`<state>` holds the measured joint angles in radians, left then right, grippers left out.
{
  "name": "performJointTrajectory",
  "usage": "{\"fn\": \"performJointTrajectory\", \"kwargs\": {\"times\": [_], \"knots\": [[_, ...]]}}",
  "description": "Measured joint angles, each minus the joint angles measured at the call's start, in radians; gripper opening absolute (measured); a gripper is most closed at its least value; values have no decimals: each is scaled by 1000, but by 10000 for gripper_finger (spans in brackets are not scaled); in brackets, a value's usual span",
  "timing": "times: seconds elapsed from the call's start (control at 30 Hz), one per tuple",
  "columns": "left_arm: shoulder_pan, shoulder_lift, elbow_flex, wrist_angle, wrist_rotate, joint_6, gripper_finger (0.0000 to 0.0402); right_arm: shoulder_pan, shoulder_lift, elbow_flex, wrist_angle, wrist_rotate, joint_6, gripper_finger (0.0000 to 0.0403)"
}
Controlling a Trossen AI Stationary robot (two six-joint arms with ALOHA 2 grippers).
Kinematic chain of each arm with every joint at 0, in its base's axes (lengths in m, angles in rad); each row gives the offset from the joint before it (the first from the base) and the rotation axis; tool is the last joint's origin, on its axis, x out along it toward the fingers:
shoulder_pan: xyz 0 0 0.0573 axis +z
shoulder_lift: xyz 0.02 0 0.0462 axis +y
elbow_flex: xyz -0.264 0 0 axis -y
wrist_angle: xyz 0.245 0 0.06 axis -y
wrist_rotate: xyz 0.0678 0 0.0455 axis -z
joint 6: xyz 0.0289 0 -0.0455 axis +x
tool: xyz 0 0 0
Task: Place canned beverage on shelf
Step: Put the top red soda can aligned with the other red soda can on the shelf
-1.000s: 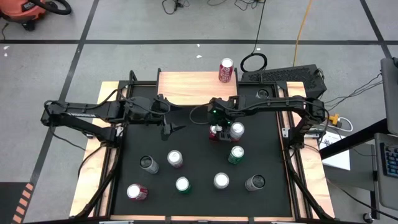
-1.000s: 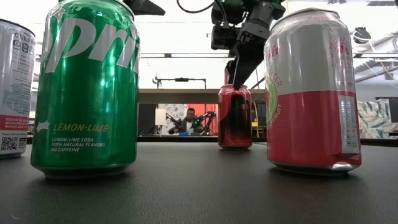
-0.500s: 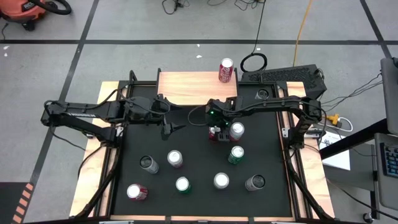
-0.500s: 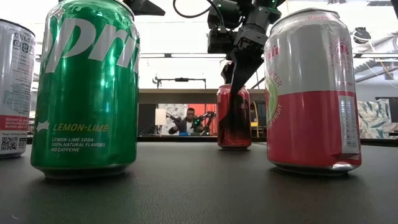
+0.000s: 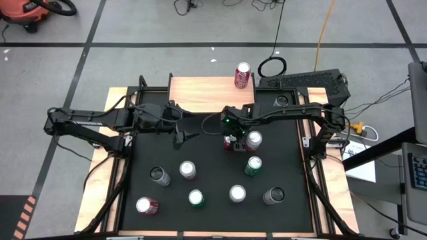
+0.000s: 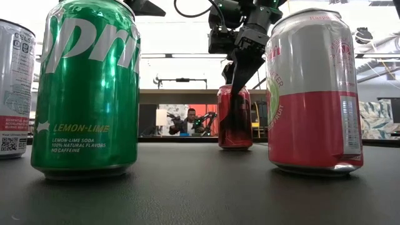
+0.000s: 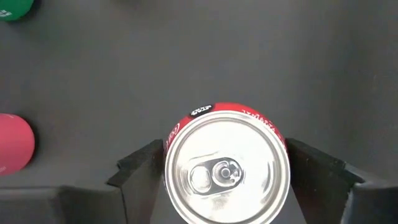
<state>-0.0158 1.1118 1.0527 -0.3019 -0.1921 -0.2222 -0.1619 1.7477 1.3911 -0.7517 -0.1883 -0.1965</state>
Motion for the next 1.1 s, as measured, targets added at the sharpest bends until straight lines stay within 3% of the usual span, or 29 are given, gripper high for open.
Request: {"fn": "performJointTrajectory", "kwargs": {"times": [0.6, 0.8, 1.1], "knots": [[0, 0, 0, 0, 0, -8, 389, 0, -44, -5, 3, 2, 128, 278], [0, 0, 0, 0, -28, -133, 389, 0, -65, -5, 8, 2, 170, 278], [0, 0, 0, -34, -48, -113, 389, 0, -112, -3, 19, 1, 232, 274]]}}
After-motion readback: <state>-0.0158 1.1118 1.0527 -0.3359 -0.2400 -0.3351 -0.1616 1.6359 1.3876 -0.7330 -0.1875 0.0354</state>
